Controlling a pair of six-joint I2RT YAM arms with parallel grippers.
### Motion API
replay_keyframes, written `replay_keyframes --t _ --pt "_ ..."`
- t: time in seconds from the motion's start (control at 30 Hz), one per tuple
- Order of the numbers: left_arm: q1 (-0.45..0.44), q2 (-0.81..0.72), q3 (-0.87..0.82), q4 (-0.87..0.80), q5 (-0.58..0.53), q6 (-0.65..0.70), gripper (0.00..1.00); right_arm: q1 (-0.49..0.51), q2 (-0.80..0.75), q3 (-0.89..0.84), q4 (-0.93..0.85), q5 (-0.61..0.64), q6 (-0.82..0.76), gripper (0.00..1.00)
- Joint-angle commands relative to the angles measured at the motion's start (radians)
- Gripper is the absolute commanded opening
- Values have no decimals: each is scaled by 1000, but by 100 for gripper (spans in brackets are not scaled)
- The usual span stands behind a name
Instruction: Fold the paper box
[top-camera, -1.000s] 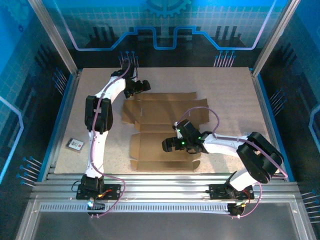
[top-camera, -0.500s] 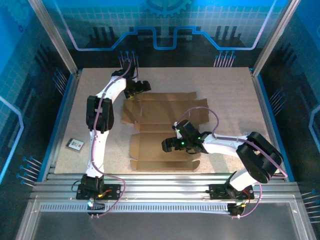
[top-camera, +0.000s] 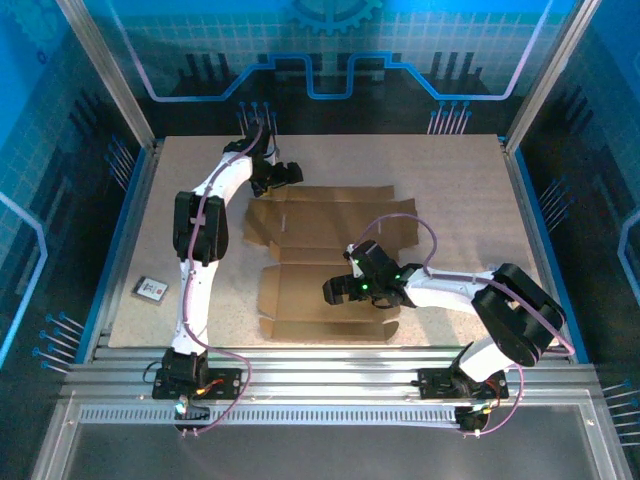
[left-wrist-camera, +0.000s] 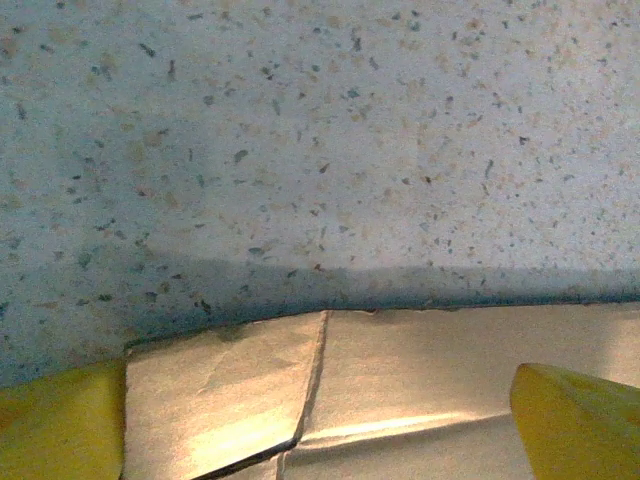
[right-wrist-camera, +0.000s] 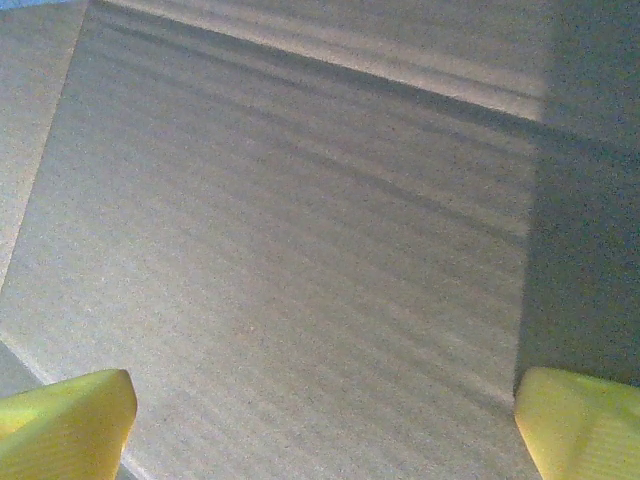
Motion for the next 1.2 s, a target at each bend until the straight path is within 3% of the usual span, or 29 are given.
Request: replay_keyframes --t 0.0,0.4,0.73,0.83,1.0,1.17 --pt "6 -53 19 1 94 1 92 27 74 -44 -124 -38 19 100" --pt "-14 -139 -51 98 173 -62 84 43 116 -41 -95 -44 31 100" --pt "-53 -56 -9 112 195 -111 83 44 108 -45 -92 -38 33 100" --pt "-58 -58 -13 104 153 -109 84 44 110 -44 -94 -38 35 100" --pt "-59 -90 -16 28 -52 -64 89 46 120 -40 -90 -41 33 100" --pt "-38 -88 -23 2 -103 -61 99 48 122 -38 -90 -41 33 100"
